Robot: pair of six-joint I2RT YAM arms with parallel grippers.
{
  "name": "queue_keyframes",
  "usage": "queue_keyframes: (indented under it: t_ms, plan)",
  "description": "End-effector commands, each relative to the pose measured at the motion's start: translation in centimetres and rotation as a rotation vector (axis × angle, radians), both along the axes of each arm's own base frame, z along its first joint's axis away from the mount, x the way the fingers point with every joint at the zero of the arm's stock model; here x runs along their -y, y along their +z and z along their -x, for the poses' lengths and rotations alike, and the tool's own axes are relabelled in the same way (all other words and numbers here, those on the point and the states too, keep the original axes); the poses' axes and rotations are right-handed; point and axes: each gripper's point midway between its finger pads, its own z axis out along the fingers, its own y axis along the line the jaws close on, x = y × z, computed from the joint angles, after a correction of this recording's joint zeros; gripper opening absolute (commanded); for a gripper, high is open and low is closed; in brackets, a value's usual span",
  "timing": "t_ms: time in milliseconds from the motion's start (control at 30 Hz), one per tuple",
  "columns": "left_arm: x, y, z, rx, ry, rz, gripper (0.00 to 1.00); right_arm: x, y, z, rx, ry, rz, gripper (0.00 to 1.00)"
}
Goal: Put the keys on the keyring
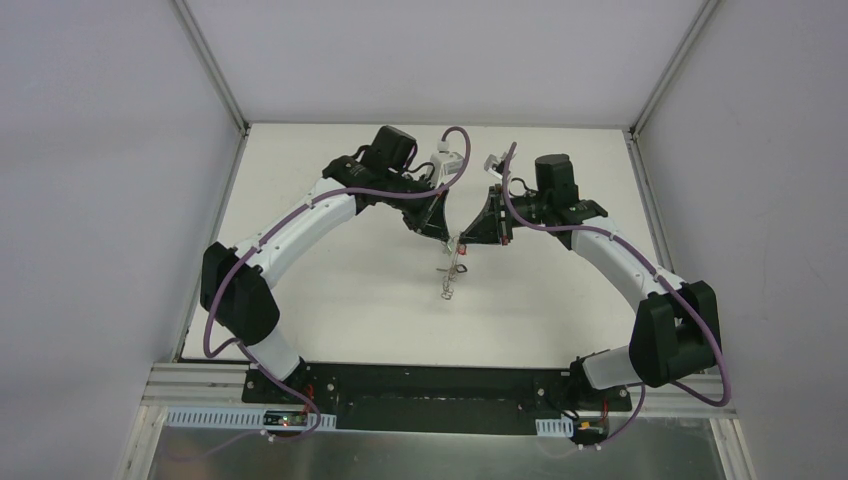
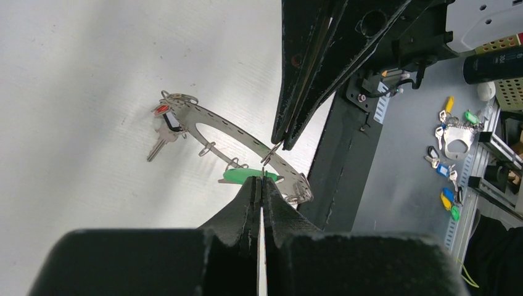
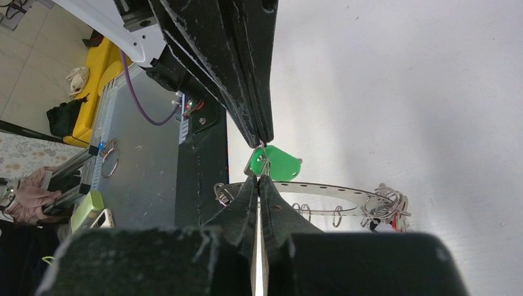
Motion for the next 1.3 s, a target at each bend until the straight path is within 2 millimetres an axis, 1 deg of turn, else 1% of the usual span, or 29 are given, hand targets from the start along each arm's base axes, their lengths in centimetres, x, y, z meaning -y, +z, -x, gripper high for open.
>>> queue_keyframes:
  t_ms: [0,300,500,633,867,1267]
  plan:
    - [0.0,2.4,1.3,0.048,-0.046,0.058,0.0,0.0,1.5,0.2,0.068,0.03,-0.037,0.0]
    - [0.4,3.2,1.7,0.034,-0.073,0.094,0.0,0.0,1.6,0.3,0.066,0.033,-0.039,0.0]
    - [1.0,3.5,0.8,0.026,-0.04,0.095,0.0,0.0,1.6,0.3,0.063,0.038,-0.041,0.0]
    - [1.2,3.2,0.1,0.025,-0.024,0.079,0.0,0.0,1.6,0.3,0.066,0.037,-0.041,0.0]
    - [1.6,2.9,-0.4,0.014,-0.024,0.076,0.0,0.0,1.5,0.3,0.063,0.038,-0.041,0.0]
    - [1.2,1.7,-0.7,0.009,-0.015,0.028,0.0,0.0,1.5,0.3,0.062,0.04,-0.04,0.0]
